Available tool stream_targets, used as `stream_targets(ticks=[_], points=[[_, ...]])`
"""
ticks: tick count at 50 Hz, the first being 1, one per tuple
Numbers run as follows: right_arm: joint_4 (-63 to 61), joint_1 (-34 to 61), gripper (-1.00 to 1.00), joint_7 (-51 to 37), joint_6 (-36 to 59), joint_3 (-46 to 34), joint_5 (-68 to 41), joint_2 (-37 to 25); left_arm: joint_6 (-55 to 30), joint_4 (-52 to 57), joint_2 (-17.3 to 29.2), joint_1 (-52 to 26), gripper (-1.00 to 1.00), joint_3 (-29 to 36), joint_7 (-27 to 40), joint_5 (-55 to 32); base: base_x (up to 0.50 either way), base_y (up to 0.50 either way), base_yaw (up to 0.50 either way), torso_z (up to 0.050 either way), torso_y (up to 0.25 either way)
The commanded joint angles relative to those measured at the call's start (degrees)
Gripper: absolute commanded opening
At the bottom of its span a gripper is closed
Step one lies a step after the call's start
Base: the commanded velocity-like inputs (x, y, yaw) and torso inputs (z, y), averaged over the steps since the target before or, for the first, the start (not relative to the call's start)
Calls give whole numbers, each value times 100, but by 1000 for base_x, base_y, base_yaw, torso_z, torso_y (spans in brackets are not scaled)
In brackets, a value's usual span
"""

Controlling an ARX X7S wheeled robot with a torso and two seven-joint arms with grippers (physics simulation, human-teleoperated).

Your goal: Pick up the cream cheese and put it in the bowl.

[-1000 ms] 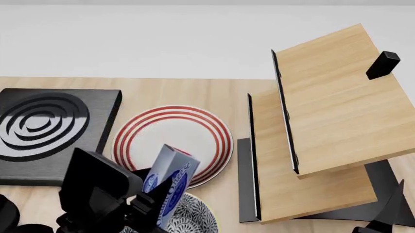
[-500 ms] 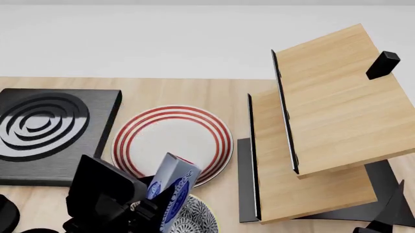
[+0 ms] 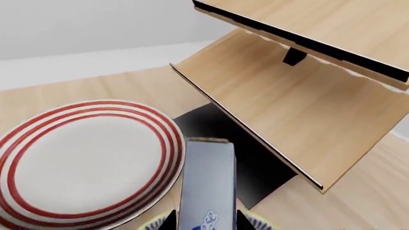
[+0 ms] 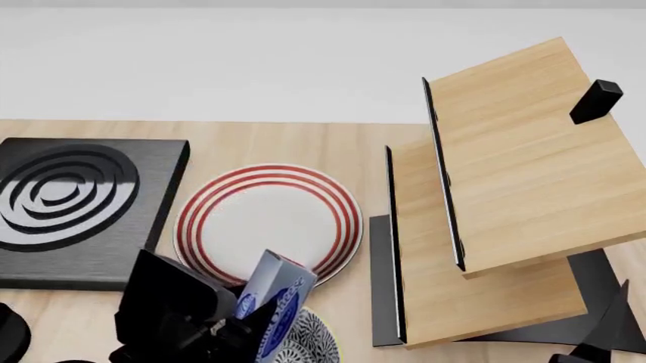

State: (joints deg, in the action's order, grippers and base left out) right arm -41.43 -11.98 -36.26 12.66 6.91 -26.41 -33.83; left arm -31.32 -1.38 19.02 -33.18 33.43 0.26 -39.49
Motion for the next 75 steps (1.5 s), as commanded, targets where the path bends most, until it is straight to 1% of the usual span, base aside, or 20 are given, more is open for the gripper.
stream_targets(ticks=[1, 22, 47, 49, 50, 51, 52, 53, 54, 55, 56, 57, 59, 75], points=[[7, 2, 100, 3, -9, -10, 3, -4, 150, -194, -60, -27, -100, -2, -49, -40, 0, 0, 0, 0, 0], [8, 10, 100, -12, 5, -37, 25, -15, 457, -608, -129, -6, -100, 100, -186, 155, 0, 0, 0, 0, 0], [37, 31, 100, 4, -8, -45, -13, -21, 758, -1210, -316, -85, -100, 230, -433, 292, 0, 0, 0, 0, 1], [41, 37, 100, 2, 2, -48, -16, -23, 809, -1296, -348, -89, -100, 229, -462, 299, 0, 0, 0, 0, 0], [42, 40, 100, 0, 6, -51, -13, -25, 1299, -1769, -471, 19, -100, 263, -650, 480, 0, 0, 0, 0, 0], [43, 43, 100, 2, 10, -56, -13, -27, 1171, -1654, -441, -20, -100, 268, -603, 445, 0, 0, 0, 0, 0], [42, 45, 100, 0, 14, -57, -15, -29, 1309, -1804, -480, 13, -100, 283, -676, 487, 0, 0, 0, 0, 0], [43, 45, 100, 1, 14, -57, -17, -29, 1013, -1515, -406, -58, -100, 256, -559, 362, 0, 0, 0, 0, 0], [43, 45, 100, 2, 15, -57, -21, -30, 894, -1398, -375, -83, -100, 253, -511, 318, 0, 0, 0, 0, 0], [43, 45, 100, 0, 17, -57, -20, -31, 1237, -1752, -463, -5, -100, 297, -661, 458, 0, 0, 0, 0, 0], [42, 44, 100, 2, 13, -58, -18, -31, 988, -1518, -405, -68, -100, 270, -553, 354, 0, 0, 0, 0, 0], [41, 41, 100, 3, 4, -57, -13, -30, 1310, -1854, -488, -1, -100, 303, -691, 479, 0, 0, 0, 0, 0], [39, 34, 100, 2, -5, -52, -15, -27, 950, -1491, -395, -78, -100, 251, -546, 301, 0, 0, 0, 0, 0], [51, 20, 100, 5, -33, -48, -7, -29, 1083, -1706, -459, -39, -100, 322, -650, 337, 0, 0, 0, 0, 0]])
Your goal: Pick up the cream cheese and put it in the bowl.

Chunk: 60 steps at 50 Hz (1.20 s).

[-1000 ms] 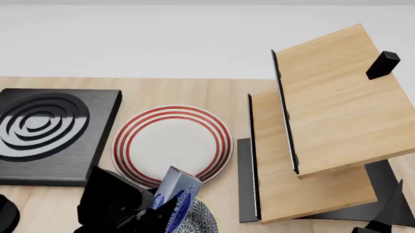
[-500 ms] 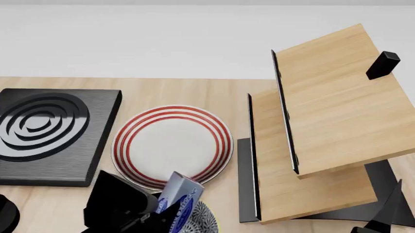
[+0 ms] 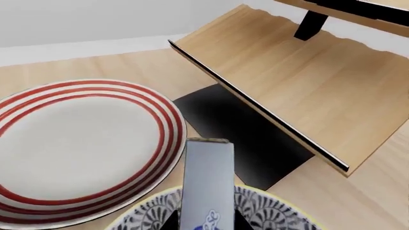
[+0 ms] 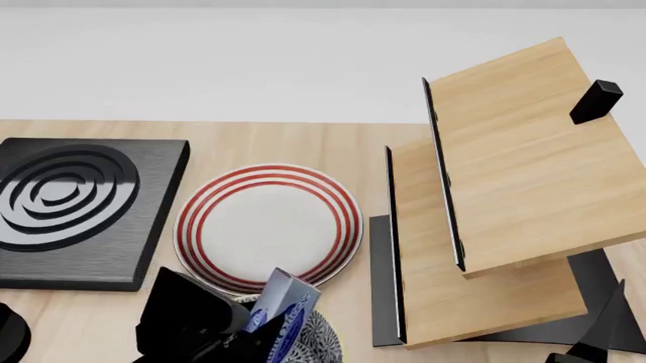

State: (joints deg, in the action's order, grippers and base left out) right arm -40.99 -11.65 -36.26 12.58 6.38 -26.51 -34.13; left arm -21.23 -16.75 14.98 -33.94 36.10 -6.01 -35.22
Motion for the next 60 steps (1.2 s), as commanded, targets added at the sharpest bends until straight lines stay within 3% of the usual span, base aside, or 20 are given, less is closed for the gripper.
stream_targets(ticks=[1, 13, 14, 17, 18, 23, 24, 27, 38, 39, 40, 43, 44, 47, 49, 51, 60], points=[[7, -19, 100, 8, -34, 14, -7, 3, 83, -204, -61, 33, -100, 48, -32, -96, 0, 0, -3, 0, 0], [6, -5, 100, -6, -14, -11, 18, -7, 106, -291, -75, 30, -100, 37, -24, -119, 0, 0, 0, 0, 0], [7, -5, 100, -9, -17, -9, 21, -5, 181, -386, -97, 63, 100, 65, -40, -66, 10, 0, 0, 0, 0], [7, 2, 100, -10, -7, -20, 25, -9, 59, -38, 10, 62, 100, 113, 27, -72, 0, 0, 0, 0, 0], [5, 2, 100, -10, -7, -20, 23, -10, 381, -364, -82, 140, 100, 114, -99, 19, 0, 0, 0, 0, 0], [0, 2, 100, -10, -1, -23, 17, -13, -119, 488, 147, 83, 100, -8, 199, -275, 0, 0, 0, 0, 0], [-2, 4, 100, -10, 3, -24, 13, -15, 298, 228, 90, 208, 100, 57, 68, -62, 0, 0, 0, 0, 0], [-6, 9, 100, -15, 7, -30, 18, -16, -264, 1067, 300, 127, 100, -96, 420, -413, 0, 0, 0, 0, 0], [1, 13, 100, -9, -2, -39, 16, -19, -695, 2625, 701, 152, 100, -385, 1083, -784, 0, 0, 0, 0, 0], [-1, 14, 100, -10, 1, -42, 18, -21, -324, 2407, 670, 330, 100, -291, 918, -528, 0, 0, 0, 0, 0], [-2, 16, 100, -11, 3, -43, 19, -22, -700, 2765, 741, 155, 100, -402, 1140, -809, 0, 0, 0, 0, 0], [0, 14, 100, -9, 0, -41, 15, -23, -447, 2789, 772, 317, 100, -362, 1065, -674, 0, 0, 0, 0, 0], [1, 12, 100, -8, -6, -38, 12, -22, -812, 3141, 844, 154, 100, -513, 1258, -1064, 0, 0, 0, 0, 0], [3, 21, 100, -12, 7, -46, 16, -26, -460, 3054, 847, 363, 100, -492, 1129, -875, 0, 0, 0, 0, 0], [4, 21, 100, -9, 4, -49, 16, -27, -853, 3478, 960, 180, 100, -591, 1418, -1157, 0, 0, 0, 0, 0], [0, 15, 100, -11, 1, -45, 14, -27, -546, 3399, 956, 382, 100, -549, 1294, -960, 0, 0, 0, 0, 0], [-7, 6, 100, -15, -2, -46, 19, -32, -642, 4231, 1242, 530, 100, -753, 1633, -1186, 0, 0, 0, 0, 0]])
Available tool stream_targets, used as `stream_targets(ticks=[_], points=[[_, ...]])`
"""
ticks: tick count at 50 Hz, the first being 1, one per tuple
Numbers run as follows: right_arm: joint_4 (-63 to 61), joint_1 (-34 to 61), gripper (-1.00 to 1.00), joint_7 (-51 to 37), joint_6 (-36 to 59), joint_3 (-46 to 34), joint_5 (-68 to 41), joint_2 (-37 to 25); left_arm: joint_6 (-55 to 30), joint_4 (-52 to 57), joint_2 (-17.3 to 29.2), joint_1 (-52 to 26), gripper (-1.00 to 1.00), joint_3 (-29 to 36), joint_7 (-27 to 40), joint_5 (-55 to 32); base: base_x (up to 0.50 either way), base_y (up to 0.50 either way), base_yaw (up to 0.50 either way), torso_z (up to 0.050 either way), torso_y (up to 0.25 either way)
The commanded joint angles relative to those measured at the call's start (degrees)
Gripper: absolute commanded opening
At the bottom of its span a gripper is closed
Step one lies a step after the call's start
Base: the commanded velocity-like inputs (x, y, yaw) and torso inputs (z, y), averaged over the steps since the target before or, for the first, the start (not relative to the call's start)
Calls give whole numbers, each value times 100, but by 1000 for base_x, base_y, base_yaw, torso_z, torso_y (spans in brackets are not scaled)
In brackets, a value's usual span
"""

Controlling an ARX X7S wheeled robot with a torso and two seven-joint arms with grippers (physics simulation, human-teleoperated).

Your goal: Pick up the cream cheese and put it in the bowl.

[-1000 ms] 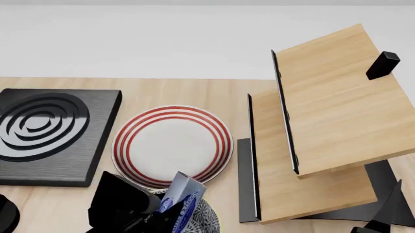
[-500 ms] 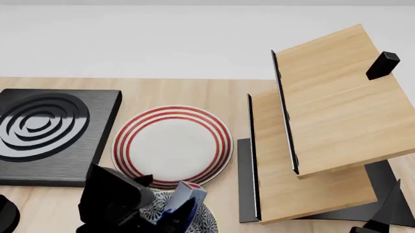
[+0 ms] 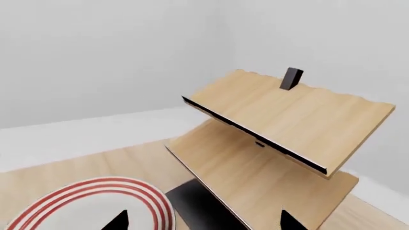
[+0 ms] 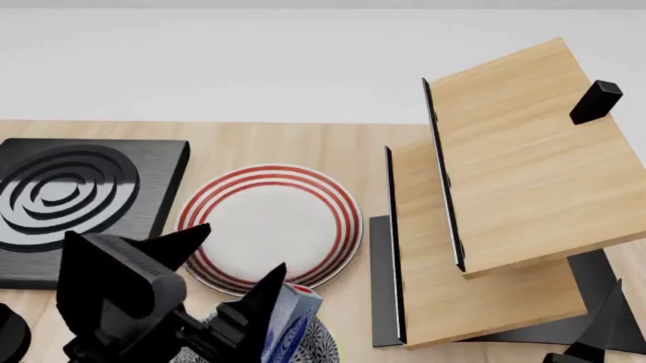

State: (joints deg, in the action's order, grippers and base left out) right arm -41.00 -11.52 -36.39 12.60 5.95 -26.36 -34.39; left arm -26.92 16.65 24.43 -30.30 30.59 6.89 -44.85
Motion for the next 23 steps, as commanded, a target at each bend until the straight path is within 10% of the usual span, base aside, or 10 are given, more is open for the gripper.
stream_targets(ticks=[1, 23], points=[[-9, -14, 100, -3, -10, 1, 4, -5, -77, 942, 320, 186, 100, -211, 357, -241, 0, 0, 0, 0, 0], [-13, 29, 100, -48, 79, -59, 53, -31, 1252, 1143, 726, 1263, 100, -749, 549, 676, 0, 0, 0, 0, 0]])
